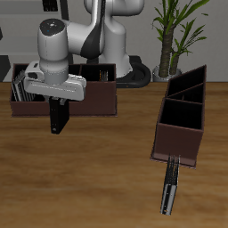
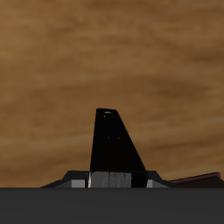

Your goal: Place the orange book into the back desk caddy's right compartment and place the right striped book into the back desk caddy's left compartment and place the black book into the back desk caddy's left compartment

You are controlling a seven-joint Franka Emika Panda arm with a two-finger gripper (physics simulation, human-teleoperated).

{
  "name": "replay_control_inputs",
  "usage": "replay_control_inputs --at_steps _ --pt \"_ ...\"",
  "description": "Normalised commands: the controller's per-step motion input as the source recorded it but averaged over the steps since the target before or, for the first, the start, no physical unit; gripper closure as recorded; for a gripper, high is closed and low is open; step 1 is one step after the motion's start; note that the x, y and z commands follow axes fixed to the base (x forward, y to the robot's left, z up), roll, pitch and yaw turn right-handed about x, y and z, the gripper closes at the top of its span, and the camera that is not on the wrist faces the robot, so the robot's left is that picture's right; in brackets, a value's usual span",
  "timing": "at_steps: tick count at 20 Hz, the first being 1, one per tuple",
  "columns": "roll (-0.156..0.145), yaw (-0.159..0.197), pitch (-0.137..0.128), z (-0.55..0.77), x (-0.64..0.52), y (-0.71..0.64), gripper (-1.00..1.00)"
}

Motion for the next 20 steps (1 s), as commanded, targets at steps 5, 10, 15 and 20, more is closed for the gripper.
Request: replay_control_inputs --at_steps 5,10,15,20 --pt "-0.04 0.024 -0.062 0.81 -0.03 -0.18 1.0" --pt "-0.055 0.029 -0.063 0.93 -0.32 -0.41 1.0" --pt "-0.004 0.083 -0.017 0.22 -0.42 -0.28 1.0" --pt "0.013 0.08 0.025 0.22 -0.5 -0.39 1.0"
